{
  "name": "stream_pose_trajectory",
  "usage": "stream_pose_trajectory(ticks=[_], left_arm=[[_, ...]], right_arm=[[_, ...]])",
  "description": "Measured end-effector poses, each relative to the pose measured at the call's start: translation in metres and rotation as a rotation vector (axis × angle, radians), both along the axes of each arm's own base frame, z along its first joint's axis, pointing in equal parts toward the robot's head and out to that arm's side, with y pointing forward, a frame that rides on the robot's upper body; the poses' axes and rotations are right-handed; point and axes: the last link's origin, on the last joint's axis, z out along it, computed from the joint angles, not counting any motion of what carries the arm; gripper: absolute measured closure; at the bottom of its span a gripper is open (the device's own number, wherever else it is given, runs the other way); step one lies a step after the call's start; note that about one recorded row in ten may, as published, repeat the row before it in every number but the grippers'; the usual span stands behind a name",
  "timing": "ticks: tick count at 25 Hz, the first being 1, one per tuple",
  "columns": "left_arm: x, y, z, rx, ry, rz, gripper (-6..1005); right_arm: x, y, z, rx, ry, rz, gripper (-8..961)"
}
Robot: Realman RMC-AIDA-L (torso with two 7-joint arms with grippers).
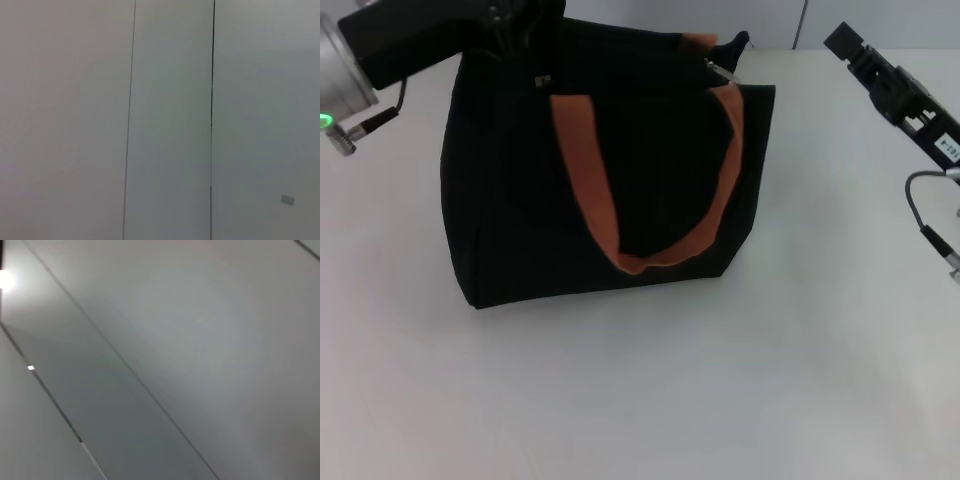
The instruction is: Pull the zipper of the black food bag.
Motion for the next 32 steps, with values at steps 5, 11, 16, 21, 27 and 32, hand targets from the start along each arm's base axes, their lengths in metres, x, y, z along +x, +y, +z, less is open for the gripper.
stream_pose_trajectory(ticks=[5, 11, 16, 21, 27, 32], left_arm=[[-0.002, 0.01, -0.012, 0.041, 0.039, 0.031, 862], [-0.004, 0.01, -0.006, 0.093, 0.042, 0.009, 859], [0.0, -0.008, 0.014, 0.152, -0.091, -0.086, 637], [0.001, -0.023, 0.021, 0.148, -0.158, -0.148, 494], [-0.008, -0.062, 0.017, 0.049, -0.169, -0.269, 258], [-0.045, -0.111, 0.021, -0.076, -0.115, -0.291, 203]], right_arm=[[-0.004, -0.007, -0.003, 0.046, -0.031, 0.06, 868], [-0.007, -0.013, -0.006, 0.067, -0.034, 0.103, 697], [-0.011, -0.02, -0.008, 0.109, -0.058, 0.158, 553], [-0.012, -0.028, -0.013, 0.131, -0.097, 0.204, 445], [-0.014, -0.05, -0.027, 0.213, -0.235, 0.353, 336], [-0.016, -0.068, -0.038, 0.212, -0.304, 0.481, 321]])
